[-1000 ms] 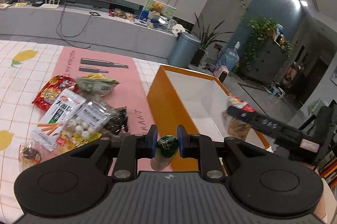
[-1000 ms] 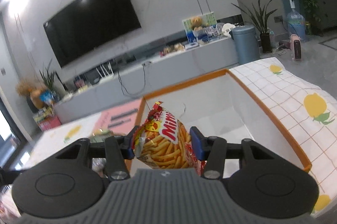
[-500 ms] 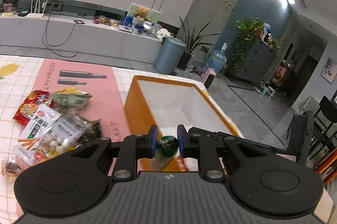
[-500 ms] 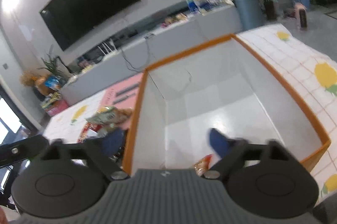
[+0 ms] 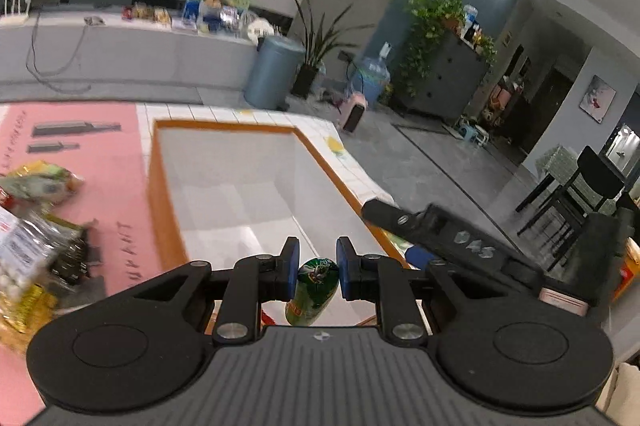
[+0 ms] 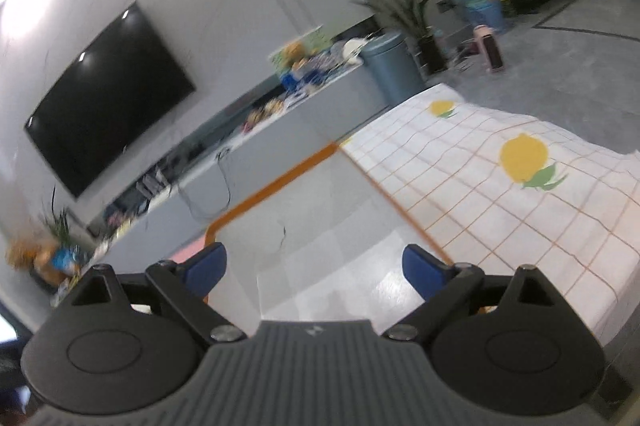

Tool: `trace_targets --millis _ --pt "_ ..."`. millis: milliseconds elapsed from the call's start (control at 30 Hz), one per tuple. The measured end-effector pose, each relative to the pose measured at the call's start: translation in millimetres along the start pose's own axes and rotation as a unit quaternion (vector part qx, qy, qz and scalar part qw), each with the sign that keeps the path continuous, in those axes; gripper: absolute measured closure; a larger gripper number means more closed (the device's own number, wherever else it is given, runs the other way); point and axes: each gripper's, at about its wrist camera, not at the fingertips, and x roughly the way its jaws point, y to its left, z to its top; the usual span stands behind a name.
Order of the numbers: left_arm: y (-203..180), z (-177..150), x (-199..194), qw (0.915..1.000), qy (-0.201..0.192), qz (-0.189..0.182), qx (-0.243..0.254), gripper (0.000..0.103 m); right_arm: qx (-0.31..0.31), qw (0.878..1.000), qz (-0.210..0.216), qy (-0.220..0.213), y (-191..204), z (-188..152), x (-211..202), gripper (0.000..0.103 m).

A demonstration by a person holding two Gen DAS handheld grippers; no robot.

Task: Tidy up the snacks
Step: 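Lower the green tube snack into the box and open the left tool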

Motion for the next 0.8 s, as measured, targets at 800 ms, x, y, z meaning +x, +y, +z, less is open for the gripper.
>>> trace_targets --millis 800 --pt "2 -26 61 0.9960 0.079 0.039 -0.018 0.057 -0.009 1.000 0.004 0.000 8 2 10 0.011"
